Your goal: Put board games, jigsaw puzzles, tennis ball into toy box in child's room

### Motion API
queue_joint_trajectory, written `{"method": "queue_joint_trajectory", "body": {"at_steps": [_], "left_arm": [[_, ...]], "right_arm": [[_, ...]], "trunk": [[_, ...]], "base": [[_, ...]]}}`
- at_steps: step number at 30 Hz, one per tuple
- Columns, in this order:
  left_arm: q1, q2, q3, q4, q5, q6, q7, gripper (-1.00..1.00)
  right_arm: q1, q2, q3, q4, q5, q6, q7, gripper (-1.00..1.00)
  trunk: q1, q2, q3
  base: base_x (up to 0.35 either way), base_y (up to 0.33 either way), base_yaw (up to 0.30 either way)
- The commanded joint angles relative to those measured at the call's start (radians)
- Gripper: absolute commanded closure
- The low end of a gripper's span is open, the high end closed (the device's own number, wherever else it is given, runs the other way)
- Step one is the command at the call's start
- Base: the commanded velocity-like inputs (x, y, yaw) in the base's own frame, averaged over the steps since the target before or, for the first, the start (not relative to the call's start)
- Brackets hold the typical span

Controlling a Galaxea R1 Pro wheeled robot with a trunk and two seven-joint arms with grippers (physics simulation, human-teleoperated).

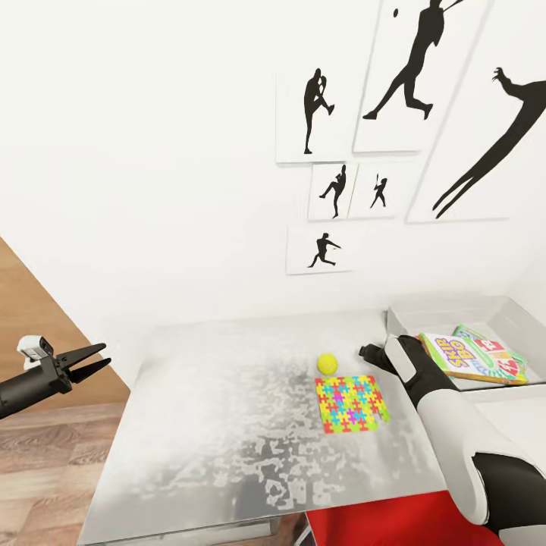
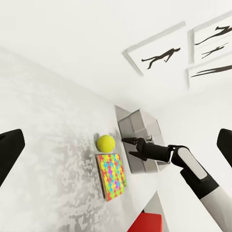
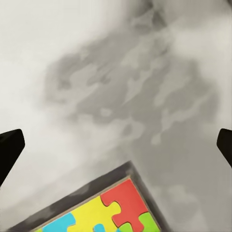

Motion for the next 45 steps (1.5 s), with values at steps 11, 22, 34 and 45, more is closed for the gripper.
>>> {"method": "queue_joint_trajectory", "body": {"at_steps": [11,22,34,45], "left_arm": [[-0.001,0.0,0.001,0.001,-0.002,0.004,-0.004,-1.0],[-0.001,0.0,0.001,0.002,-0.004,0.004,-0.004,-1.0],[-0.001,0.0,0.001,0.003,-0.004,0.004,-0.004,-1.0],[-0.001,0.0,0.001,0.003,-0.004,0.004,-0.004,-1.0]], "right_arm": [[-0.001,0.0,0.001,-0.001,-0.009,0.009,-0.004,-1.0],[-0.001,0.002,0.001,-0.001,-0.009,0.004,-0.004,-1.0],[-0.001,0.001,0.001,-0.001,-0.01,0.005,-0.003,-1.0],[-0.001,0.001,0.001,-0.001,-0.01,0.005,-0.002,-1.0]], "trunk": [[0.001,-0.002,-0.01],[0.001,-0.002,-0.021],[0.001,-0.002,-0.04],[0.001,-0.002,-0.058]], "base": [[-0.046,0.0,0.0],[-0.001,0.0,0.0],[0.0,0.0,0.0],[-0.023,0.009,0.0]]}}
